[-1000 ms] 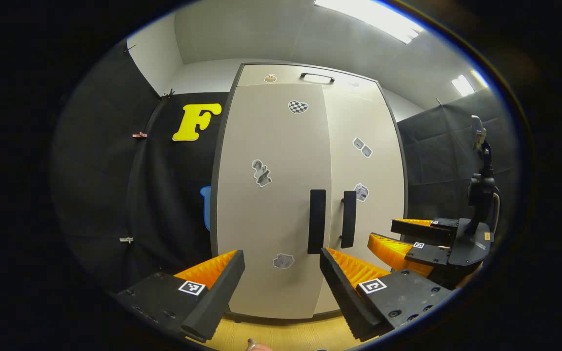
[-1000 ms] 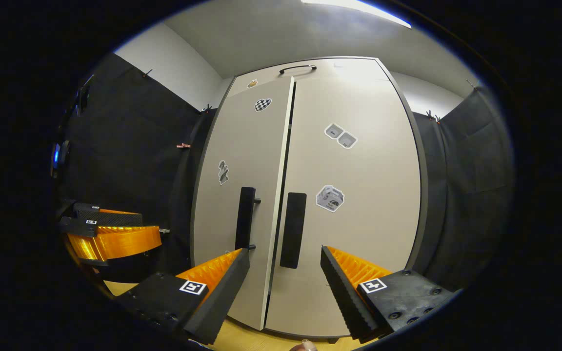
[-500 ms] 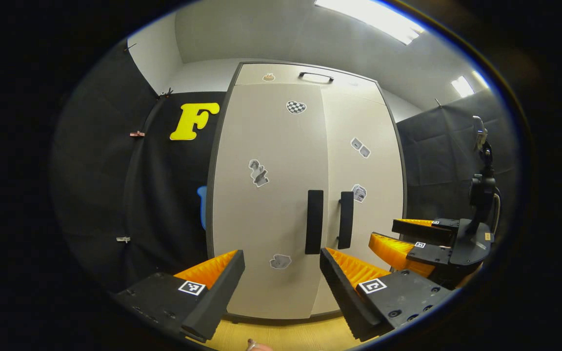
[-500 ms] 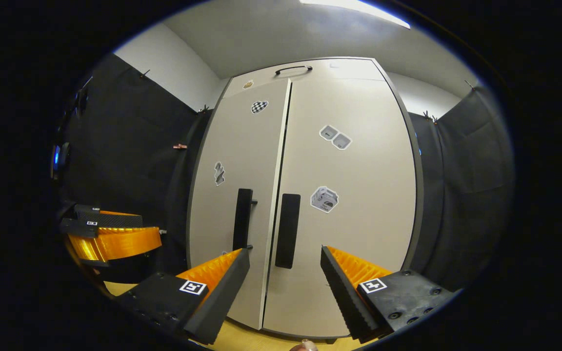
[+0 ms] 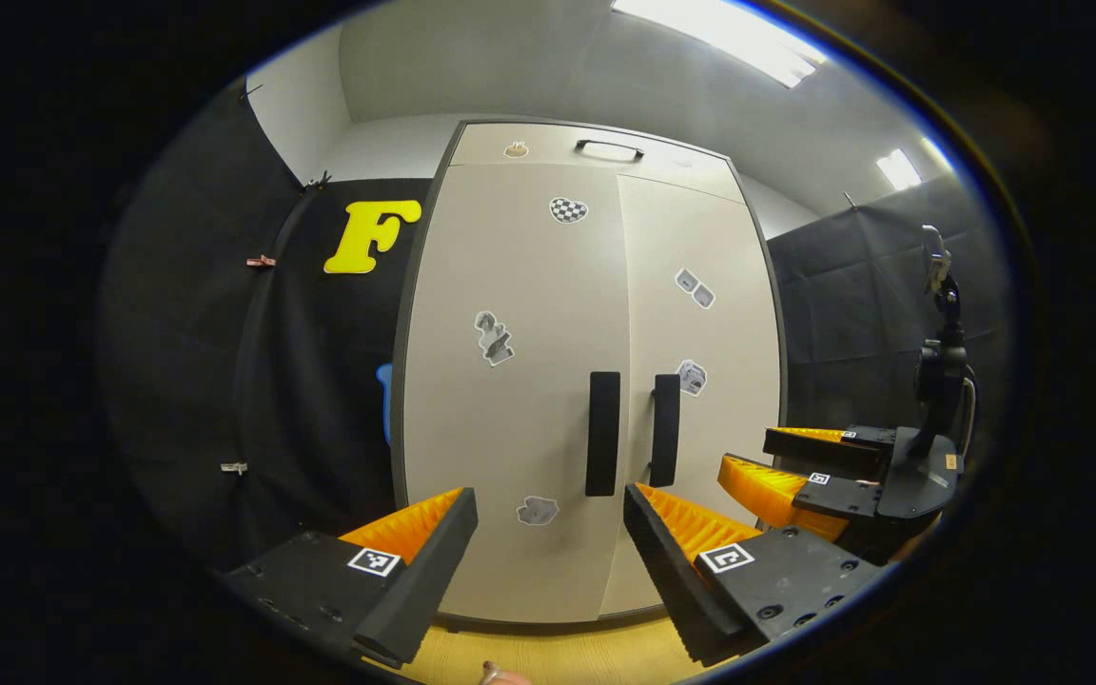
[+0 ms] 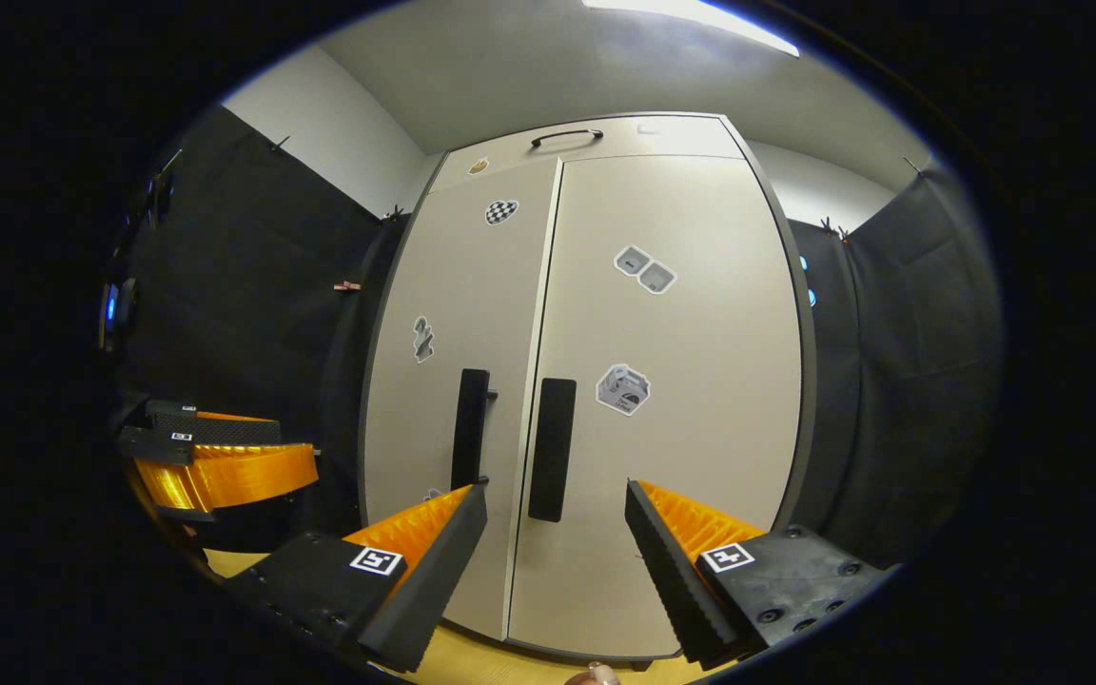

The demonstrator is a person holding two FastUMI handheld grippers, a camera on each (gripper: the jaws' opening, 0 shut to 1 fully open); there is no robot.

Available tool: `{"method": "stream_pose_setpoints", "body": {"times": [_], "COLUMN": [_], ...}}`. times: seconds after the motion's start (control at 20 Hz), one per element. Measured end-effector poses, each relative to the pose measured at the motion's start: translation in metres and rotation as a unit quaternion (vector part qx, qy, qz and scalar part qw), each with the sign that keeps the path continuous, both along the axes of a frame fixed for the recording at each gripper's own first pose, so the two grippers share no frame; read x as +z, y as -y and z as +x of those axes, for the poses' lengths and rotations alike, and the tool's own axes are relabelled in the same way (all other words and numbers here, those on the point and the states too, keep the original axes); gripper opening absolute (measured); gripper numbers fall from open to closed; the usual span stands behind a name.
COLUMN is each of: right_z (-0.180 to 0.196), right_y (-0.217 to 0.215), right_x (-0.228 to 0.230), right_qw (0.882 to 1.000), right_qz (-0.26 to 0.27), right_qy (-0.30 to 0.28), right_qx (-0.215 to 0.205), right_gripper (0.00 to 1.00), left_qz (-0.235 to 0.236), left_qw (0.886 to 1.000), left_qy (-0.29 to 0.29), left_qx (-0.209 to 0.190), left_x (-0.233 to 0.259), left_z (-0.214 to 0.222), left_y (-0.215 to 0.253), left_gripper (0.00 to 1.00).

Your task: Grasp the bottle in the cabinet with the left hand and place it on the coaster, then close the right door with the right hand and the left door with the left hand.

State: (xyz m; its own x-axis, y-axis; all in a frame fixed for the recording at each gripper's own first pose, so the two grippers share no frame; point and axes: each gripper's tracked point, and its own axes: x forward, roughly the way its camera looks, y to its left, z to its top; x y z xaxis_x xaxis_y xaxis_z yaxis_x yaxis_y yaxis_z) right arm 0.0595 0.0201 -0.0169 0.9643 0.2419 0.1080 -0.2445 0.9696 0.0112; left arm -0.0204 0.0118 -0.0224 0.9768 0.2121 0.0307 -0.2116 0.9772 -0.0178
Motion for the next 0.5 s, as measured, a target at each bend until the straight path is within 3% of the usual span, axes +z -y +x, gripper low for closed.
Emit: {"method": "stream_pose_setpoints", "body": {"times": [0.5], "right_z": [-0.0052], "right_y": [0.0087], "right_x": [0.0024], "right_qw": [1.000], "right_qz": [-0.001], "right_qy": [0.001], "right_qx": [-0.010], "right_gripper": [0.98], "left_qz": [-0.003], "left_qw": [1.000], "left_qy": [-0.001], "left_qx": [-0.010], "left_x": [-0.0018], "left_z": [0.0018], "left_y": [0.0078], "left_gripper": [0.98]}}
